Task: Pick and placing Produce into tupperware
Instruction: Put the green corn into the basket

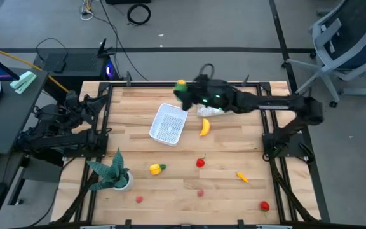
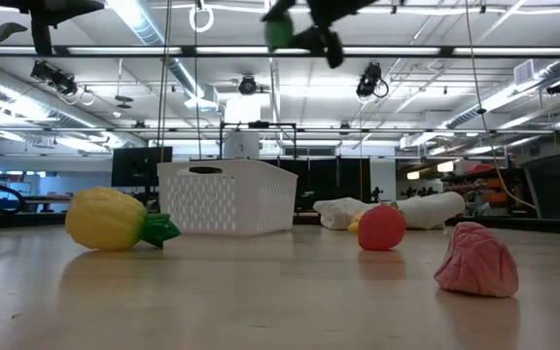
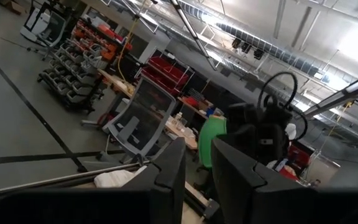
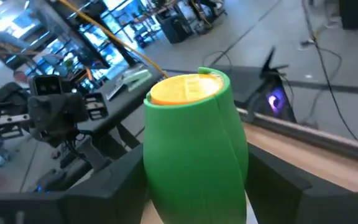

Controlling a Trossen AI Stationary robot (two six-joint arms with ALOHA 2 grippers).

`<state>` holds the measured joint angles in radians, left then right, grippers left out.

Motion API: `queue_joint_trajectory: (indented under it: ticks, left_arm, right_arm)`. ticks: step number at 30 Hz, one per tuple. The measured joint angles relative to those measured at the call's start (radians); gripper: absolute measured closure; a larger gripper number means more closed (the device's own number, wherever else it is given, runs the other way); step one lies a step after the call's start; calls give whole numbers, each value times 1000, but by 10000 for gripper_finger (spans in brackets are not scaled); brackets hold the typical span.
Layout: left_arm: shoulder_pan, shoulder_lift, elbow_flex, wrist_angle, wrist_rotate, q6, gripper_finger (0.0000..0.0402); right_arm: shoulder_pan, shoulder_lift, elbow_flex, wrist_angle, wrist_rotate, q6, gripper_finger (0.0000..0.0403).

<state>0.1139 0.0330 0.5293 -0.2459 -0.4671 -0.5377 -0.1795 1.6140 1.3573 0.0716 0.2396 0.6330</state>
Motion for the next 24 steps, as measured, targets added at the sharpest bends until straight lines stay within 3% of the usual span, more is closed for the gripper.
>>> queue_joint_trajectory:
  ticks: [3, 7, 12, 24]
  left_arm:
    - [0, 0, 0, 0, 0, 0, 323]
    - [0, 0, 0, 0, 0, 0, 321]
    - [0, 0, 0, -3, 0, 0, 317]
    - [0, 0, -1, -77, 0, -1, 323]
  right_arm:
    - [1, 132, 145, -69, -37, -18, 167]
    - [6, 282, 298, -288, -50, -10, 174]
    - [13, 398, 375, -548, -65, 56, 176]
    - [27, 563, 369, -548, -161, -30, 175]
